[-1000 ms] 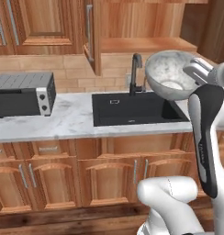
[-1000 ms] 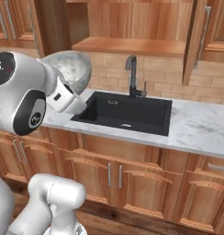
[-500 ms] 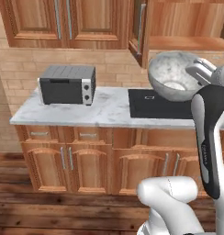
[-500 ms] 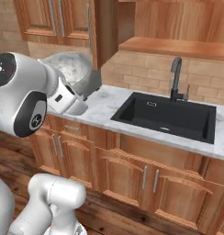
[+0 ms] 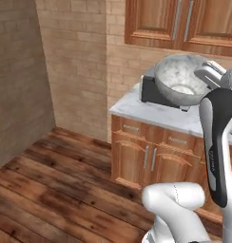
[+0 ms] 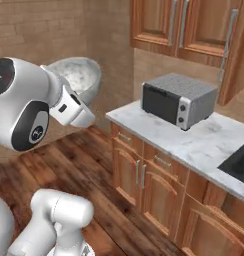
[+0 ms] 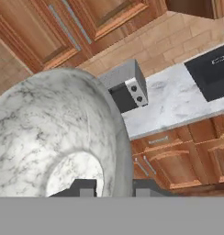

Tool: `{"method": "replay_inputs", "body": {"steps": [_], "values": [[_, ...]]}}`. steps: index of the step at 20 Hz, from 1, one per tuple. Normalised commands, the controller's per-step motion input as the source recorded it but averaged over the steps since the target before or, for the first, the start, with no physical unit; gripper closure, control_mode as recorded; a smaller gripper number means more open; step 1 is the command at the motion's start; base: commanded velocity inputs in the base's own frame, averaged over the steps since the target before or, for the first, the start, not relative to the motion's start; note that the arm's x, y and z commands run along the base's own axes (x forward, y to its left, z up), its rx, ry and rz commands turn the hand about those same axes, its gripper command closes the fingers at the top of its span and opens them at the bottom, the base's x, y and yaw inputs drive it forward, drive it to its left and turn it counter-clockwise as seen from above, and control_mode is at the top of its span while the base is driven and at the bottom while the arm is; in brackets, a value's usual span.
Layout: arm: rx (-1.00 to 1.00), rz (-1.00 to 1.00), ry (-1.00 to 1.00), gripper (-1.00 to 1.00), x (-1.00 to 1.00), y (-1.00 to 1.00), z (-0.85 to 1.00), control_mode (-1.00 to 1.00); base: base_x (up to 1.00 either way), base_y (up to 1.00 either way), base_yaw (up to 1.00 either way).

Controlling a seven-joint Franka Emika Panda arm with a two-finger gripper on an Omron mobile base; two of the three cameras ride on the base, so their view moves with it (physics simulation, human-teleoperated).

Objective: Pick up the bowls from the cabinet and place each bowl in front of a stool on the dining counter.

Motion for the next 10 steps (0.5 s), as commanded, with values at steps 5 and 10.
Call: {"method": "replay_inputs", "body": {"steps": [5,10], "values": [[0.0,0.0,0.0,1.0,0.0,0.0,0.0,1.0,0.39,0.78,0.69],[0.0,0.0,0.0,1.0,0.0,0.0,0.0,1.0,0.55,0.72,0.66]]}}
